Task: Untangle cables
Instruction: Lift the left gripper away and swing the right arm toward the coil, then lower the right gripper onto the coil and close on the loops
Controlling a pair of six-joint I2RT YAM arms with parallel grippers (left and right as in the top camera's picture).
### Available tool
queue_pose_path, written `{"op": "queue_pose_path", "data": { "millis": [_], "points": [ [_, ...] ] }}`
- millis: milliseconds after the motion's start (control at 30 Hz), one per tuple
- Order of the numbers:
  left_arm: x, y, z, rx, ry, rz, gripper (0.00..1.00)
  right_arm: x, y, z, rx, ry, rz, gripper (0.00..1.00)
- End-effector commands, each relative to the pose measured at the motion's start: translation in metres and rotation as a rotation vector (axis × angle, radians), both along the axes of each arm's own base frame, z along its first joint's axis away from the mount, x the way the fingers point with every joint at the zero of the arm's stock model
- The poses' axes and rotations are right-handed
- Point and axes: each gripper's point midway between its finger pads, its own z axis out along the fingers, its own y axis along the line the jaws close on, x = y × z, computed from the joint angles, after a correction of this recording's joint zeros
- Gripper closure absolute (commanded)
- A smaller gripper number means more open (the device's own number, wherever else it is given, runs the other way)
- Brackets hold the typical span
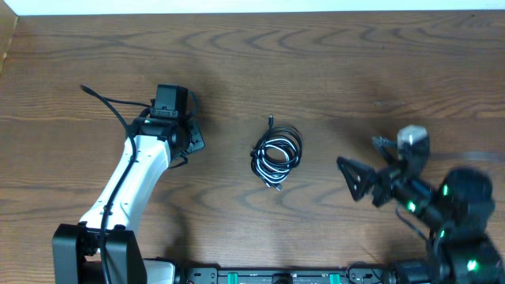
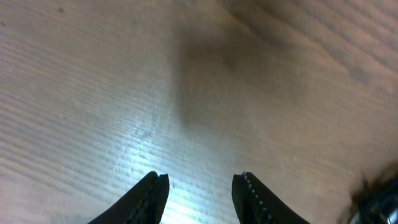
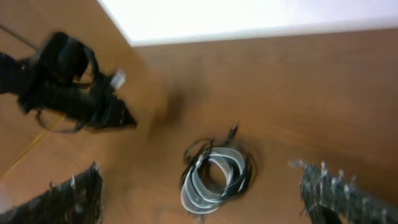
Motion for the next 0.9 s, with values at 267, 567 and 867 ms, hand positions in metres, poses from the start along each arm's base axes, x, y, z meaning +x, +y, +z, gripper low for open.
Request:
{"op": "queue_pose_path", "data": {
  "millis": [267, 567, 867],
  "points": [
    [-0.001, 0.011, -0.006, 0.044, -0.001, 0.048, 0.52, 0.034, 0.023, -0.057, -0.008, 0.464, 0.094, 0.01],
    [-0.001, 0.01, -0.006, 0.044, -0.001, 0.048, 0.51, 0.034, 0.065, -0.068, 0.143, 0.557, 0.331, 0.99],
    [-0.001, 0.01, -0.006, 0.044, -0.001, 0.048, 0.51, 0.026, 0.093, -0.115, -0.145, 0.551, 0.304, 0.24]
  ]
}}
